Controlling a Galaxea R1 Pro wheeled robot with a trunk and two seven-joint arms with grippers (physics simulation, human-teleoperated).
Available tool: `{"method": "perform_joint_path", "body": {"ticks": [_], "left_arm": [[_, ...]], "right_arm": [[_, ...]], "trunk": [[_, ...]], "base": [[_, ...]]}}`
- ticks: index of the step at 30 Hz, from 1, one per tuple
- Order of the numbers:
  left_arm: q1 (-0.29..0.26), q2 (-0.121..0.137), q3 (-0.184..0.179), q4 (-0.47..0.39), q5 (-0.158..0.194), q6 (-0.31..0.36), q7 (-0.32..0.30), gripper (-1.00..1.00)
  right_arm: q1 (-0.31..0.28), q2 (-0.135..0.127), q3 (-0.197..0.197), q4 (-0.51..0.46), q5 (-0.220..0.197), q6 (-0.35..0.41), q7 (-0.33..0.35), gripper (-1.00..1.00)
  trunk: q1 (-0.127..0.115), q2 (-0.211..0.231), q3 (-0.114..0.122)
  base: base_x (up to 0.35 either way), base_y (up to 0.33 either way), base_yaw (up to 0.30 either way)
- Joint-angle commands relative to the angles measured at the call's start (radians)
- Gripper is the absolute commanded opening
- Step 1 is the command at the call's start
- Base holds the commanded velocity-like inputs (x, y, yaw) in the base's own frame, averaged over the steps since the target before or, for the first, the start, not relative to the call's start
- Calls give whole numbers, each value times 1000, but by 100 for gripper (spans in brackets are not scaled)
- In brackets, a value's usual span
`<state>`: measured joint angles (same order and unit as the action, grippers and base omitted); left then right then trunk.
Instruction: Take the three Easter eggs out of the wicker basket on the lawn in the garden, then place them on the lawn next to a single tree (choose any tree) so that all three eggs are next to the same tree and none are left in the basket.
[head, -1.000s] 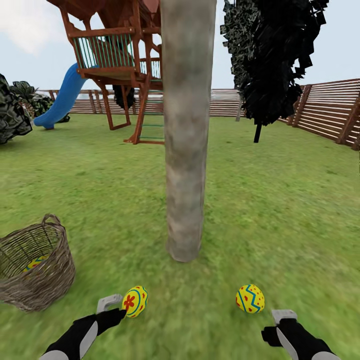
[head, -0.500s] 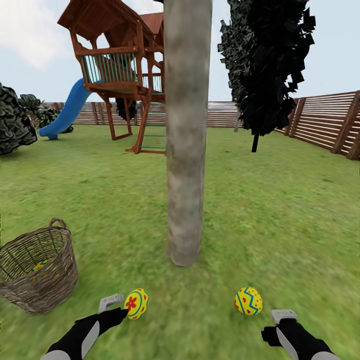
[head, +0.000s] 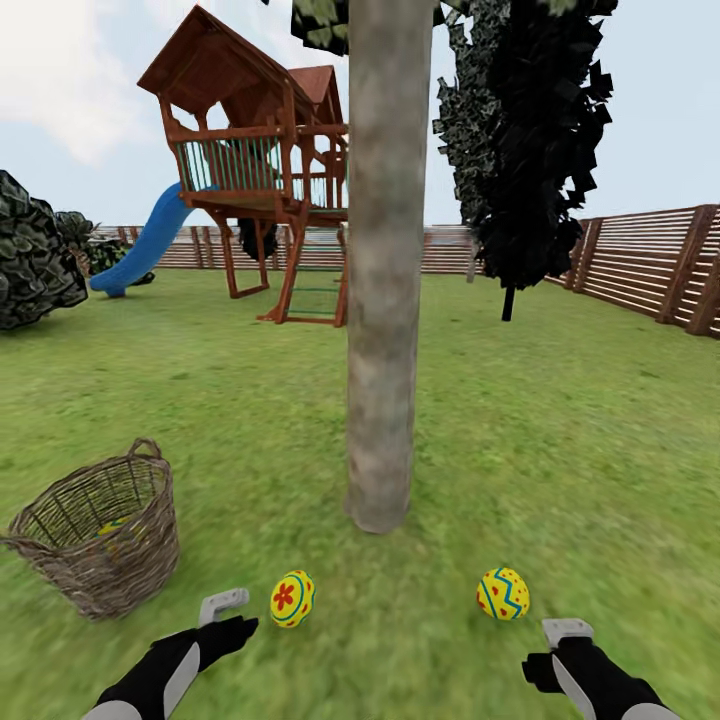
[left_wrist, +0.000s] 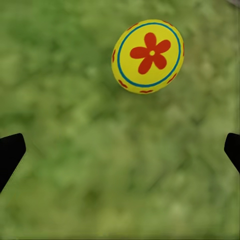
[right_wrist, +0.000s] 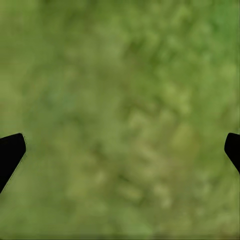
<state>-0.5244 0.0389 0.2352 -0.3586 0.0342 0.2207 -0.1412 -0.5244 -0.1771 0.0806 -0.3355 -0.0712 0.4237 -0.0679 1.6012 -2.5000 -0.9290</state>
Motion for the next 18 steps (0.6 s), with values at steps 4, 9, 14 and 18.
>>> {"method": "perform_joint_path", "body": {"ticks": [4, 9, 14, 18], "left_arm": [[0, -1, 6, -2, 4, 4, -7, 100], [0, -1, 7, -2, 5, 2, -8, 100], [0, -2, 5, 0, 3, 1, -8, 100], [0, -10, 4, 3, 3, -1, -10, 100]], "right_arm": [[0, -1, 8, -2, -7, 6, -6, 100], [0, -1, 8, -2, -7, 6, -6, 100], [0, -1, 8, -2, -7, 6, -6, 100], [0, 0, 8, -2, -7, 6, -6, 100]], "trunk": [[0, 0, -1], [-1, 0, 7], [-16, 28, 19], [-16, 28, 19]], "base": [[-6, 12, 0], [-1, 1, 0], [0, 0, 0], [-12, 17, 0]]}}
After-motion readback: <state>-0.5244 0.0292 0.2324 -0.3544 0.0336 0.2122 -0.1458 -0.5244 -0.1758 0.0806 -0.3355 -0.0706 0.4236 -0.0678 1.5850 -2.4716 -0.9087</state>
